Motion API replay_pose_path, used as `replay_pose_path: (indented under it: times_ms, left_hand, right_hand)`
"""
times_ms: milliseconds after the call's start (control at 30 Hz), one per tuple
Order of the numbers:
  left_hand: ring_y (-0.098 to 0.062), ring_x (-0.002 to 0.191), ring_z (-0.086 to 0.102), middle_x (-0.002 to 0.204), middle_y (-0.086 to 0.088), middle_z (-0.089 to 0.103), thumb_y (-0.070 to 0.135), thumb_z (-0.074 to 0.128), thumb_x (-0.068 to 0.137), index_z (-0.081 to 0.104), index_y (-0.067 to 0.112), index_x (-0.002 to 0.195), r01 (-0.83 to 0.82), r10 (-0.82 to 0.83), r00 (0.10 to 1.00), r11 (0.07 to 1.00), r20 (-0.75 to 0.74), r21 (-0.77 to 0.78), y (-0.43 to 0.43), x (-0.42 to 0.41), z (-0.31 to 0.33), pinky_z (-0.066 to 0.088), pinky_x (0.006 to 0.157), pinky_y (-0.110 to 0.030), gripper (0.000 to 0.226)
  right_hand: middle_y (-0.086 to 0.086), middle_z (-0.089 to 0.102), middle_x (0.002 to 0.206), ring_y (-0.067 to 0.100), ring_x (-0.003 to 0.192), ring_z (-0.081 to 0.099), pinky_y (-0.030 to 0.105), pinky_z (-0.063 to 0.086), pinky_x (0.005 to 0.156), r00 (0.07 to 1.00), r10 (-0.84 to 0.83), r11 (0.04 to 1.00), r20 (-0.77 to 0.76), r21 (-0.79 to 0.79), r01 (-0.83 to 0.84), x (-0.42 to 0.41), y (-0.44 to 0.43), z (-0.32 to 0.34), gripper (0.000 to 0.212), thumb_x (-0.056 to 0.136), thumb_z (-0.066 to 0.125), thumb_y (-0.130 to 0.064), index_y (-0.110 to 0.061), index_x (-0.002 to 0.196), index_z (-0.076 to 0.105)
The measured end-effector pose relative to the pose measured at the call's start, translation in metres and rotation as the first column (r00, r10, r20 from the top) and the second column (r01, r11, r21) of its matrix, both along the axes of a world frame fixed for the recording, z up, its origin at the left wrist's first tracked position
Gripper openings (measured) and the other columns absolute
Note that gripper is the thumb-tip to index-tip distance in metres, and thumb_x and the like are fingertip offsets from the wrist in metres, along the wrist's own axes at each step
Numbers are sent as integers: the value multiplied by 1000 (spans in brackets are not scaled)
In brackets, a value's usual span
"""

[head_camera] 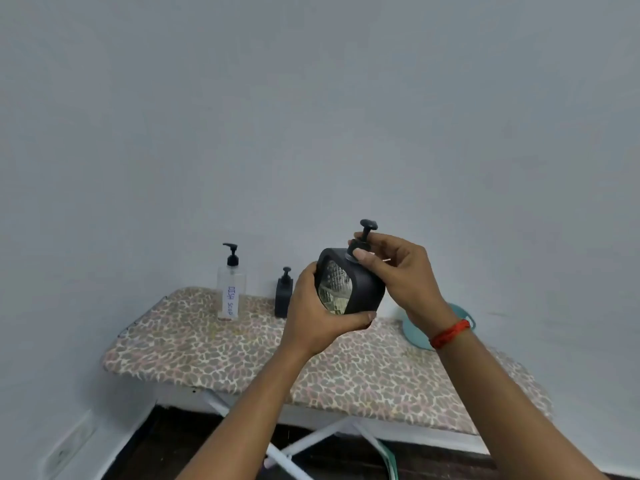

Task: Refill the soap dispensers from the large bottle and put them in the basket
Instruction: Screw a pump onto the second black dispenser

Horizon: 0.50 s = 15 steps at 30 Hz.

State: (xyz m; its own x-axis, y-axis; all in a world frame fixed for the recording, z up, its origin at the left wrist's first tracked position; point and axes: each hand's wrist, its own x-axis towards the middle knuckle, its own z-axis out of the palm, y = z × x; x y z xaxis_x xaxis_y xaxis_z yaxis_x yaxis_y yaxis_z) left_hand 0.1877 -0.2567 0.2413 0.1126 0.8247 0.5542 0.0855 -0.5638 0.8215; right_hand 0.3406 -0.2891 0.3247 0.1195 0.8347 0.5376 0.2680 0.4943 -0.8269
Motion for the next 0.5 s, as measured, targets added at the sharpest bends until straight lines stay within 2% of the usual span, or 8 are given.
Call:
replay_pose_path:
  times_ms: [133, 200, 267, 333, 400, 500]
  left_hand:
    - [-1, 105, 65, 118, 16, 65, 55, 93, 47, 51, 37, 127, -13, 13, 1000, 999, 10, 47, -36, -7, 31, 60, 87, -30, 92]
    - [-4, 107, 65, 118, 16, 65, 55, 93, 48, 52, 37, 127, -35, 35, 999, 996, 8, 77, -50, -8, 40, 60, 87, -33, 91]
    - [-6, 107, 65, 118, 16, 65, 54, 93, 50, 52, 37, 127, -38, 38, 999, 995, 8, 90, -60, -7, 48, 60, 87, -34, 90]
    - [-4, 105, 66, 116, 15, 66, 53, 93, 49, 52, 36, 126, -20, 18, 1000, 997, 17, 78, -68, -6, 57, 61, 86, -32, 88]
    - [-1, 101, 67, 115, 14, 67, 54, 93, 49, 53, 37, 125, 13, -14, 1000, 998, 26, 56, -73, -5, 65, 61, 83, -26, 88]
    - [4, 97, 68, 114, 15, 69, 54, 93, 49, 54, 39, 123, 72, -72, 996, 997, 52, 11, -74, -8, 75, 60, 78, -21, 85]
  right_hand:
    - [1, 79, 101, 20, 97, 76, 41, 60, 91, 1000, 18, 1000, -7, 3, -18, -8, -37, 34, 31, 81, 84, -17, -12, 110, 76]
    - [1, 78, 90, 19, 86, 76, 38, 62, 83, 999, -1, 1000, -34, 9, 1, -14, -48, 46, 36, 73, 91, -18, -9, 103, 74]
    - [0, 69, 80, 16, 73, 69, 36, 61, 74, 997, -73, 997, -34, -9, 73, -21, -54, 56, 48, 64, 96, -28, -10, 98, 65]
    - [4, 62, 88, 18, 77, 64, 42, 62, 77, 995, -97, 994, -23, -42, 96, -24, -57, 63, 68, 55, 97, -44, -13, 104, 61]
    - [8, 66, 107, 22, 89, 69, 42, 62, 85, 999, -38, 998, -27, -60, 37, -21, -60, 70, 78, 54, 96, -48, -17, 116, 61]
    - [17, 68, 124, 27, 104, 71, 39, 58, 92, 969, 191, 979, -160, -45, -201, -11, -69, 80, 60, 72, 84, -30, -9, 125, 64]
